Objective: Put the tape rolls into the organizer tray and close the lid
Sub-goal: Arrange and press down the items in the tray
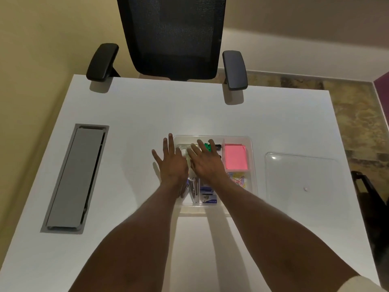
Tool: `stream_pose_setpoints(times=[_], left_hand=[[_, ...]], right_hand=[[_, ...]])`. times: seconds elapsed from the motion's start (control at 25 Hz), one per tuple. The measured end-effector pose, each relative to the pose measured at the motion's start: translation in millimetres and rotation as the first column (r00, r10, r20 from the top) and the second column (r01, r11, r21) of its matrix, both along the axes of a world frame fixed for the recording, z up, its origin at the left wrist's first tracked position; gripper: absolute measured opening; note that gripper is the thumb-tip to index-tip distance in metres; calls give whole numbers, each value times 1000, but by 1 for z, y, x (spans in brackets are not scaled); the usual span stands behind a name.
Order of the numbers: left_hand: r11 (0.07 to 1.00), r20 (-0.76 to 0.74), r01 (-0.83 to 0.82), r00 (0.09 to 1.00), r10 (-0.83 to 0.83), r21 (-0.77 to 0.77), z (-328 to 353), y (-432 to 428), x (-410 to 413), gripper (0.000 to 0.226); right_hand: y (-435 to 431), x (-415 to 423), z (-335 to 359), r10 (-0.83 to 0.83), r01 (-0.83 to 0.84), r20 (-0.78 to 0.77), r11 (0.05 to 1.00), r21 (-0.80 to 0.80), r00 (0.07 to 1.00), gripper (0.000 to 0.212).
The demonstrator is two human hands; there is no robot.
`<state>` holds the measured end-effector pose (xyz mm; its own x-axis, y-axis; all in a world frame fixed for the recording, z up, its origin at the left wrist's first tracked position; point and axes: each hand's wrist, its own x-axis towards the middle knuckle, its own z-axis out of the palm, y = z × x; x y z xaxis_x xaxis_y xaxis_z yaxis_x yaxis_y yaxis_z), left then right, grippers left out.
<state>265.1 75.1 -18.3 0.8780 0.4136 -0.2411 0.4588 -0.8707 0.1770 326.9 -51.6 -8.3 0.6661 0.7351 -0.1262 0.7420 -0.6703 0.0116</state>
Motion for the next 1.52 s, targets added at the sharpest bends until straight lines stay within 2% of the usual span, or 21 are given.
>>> stream_pose_setpoints(times=[0.36,0.6,0.72,1.0,1.2,1.36,1.52], left_hand=[[999,-11,-28,1000,28,18,-11,-8,5,47],[993,37,-116,993,115,27,-14,-9,4,24],[995,55,-87,995,84,39,-14,-11,5,22],[996,16,-81,997,81,27,-4,-14,10,36],[998,76,-21,997,17,62,-5,-6,0,31],[992,133,-56,990,40,114,-10,-3,-16,25],[996,36,-10,999,7,93,-10,-7,-25,29]], right_hand=[[5,4,-3,-24,21,-54,998,-55,998,53],[0,0,-2,-20,19,-10,996,-82,1000,42],[-1,0,-3,-32,31,-9,993,-118,999,49],[1,-6,-4,-71,65,-52,992,-109,996,58],[-5,-11,-1,-79,78,-15,996,-34,997,48],[-7,-24,-2,-52,50,41,998,41,998,32],[-6,-33,-6,-84,84,8,996,19,996,37]])
